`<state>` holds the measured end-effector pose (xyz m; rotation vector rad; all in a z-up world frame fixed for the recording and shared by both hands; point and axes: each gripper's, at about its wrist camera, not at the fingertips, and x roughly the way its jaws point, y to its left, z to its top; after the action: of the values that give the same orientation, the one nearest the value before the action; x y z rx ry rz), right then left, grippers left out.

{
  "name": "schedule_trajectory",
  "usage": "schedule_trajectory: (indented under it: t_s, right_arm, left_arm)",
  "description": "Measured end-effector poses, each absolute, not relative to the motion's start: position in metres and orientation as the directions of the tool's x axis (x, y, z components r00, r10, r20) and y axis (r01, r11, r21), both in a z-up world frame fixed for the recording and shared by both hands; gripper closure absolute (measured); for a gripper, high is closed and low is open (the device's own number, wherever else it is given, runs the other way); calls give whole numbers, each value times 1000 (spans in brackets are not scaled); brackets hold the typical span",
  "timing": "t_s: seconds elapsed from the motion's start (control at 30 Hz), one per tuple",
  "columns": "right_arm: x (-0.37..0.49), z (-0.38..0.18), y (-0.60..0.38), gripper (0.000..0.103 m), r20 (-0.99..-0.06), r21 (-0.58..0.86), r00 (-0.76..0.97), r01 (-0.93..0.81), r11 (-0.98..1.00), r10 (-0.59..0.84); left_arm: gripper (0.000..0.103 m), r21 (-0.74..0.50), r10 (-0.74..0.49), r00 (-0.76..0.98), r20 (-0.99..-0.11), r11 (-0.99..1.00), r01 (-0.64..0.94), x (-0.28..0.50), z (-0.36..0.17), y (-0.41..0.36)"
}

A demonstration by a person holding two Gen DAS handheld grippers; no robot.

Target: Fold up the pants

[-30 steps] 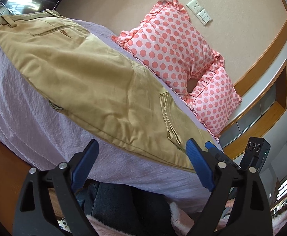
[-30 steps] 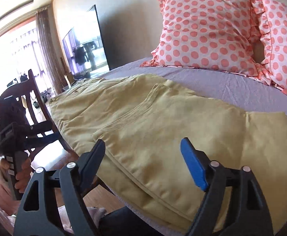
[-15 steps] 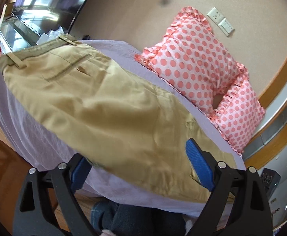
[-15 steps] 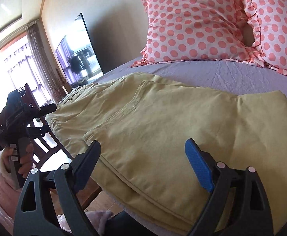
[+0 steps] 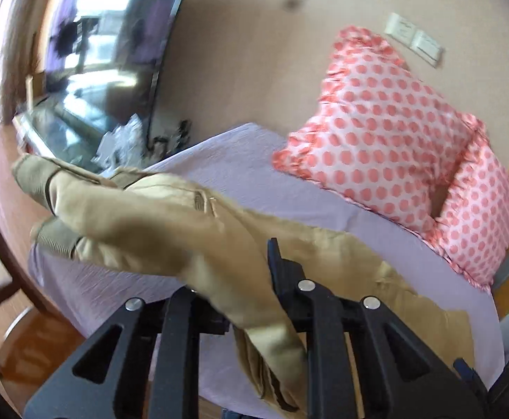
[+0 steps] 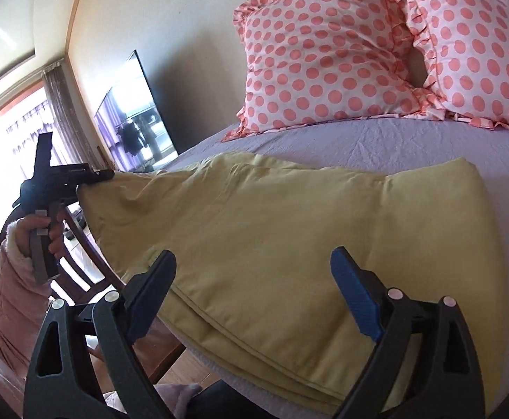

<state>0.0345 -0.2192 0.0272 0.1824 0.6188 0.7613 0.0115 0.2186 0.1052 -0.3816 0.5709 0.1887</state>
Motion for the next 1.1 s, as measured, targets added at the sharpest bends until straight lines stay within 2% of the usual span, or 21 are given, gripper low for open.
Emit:
schedule_trajectory:
  t_s: [0.1, 0.2, 0.3, 0.4, 0.43, 0.53, 0.6, 0.7, 0.93, 1.1]
  right_arm:
    - [36, 38, -253, 3, -419, 377, 655, -505, 776, 629]
    - [39, 50, -300, 1, -387, 414, 753, -374, 830, 532]
    - [41, 56, -348, 1, -385, 475, 804, -249, 844, 454]
    - [40, 56, -384, 1, -381, 545, 809, -195, 816, 447]
    - [41, 56, -390, 1, -382, 560, 804, -191, 806, 456]
    - [53, 51, -397, 1, -391, 603, 774, -193, 774, 498]
    - [63, 48, -394, 1, -413, 613, 753, -185, 768, 512]
    - [67, 58, -374, 1, -403, 576, 729, -268, 773, 553]
    - [43, 92, -317, 1, -393, 378, 652, -528, 760, 649]
    - [10, 95, -276, 1, -390, 275, 570, -677, 682, 723]
  left_arm:
    - [87, -202, -38, 863, -503, 976, -75, 26, 139, 143]
    - [86, -103, -251, 830, -497, 967, 231, 34, 145, 46]
    - [85, 14, -416, 722, -553, 862, 507, 23, 118, -48]
    - [85, 86, -452, 580, -678, 734, 673, 9, 67, -113]
    - [85, 115, -434, 565, -702, 714, 691, 4, 52, -124]
    - [77, 244, -414, 603, -682, 649, 721, -24, 36, -134]
    - [69, 252, -429, 591, -683, 621, 742, -35, 36, -132]
    - [56, 238, -436, 581, -687, 620, 747, -44, 35, -126]
    - [39, 34, -590, 482, -648, 609, 792, -78, 41, -66]
    - [33, -115, -574, 572, -586, 758, 642, -89, 45, 21]
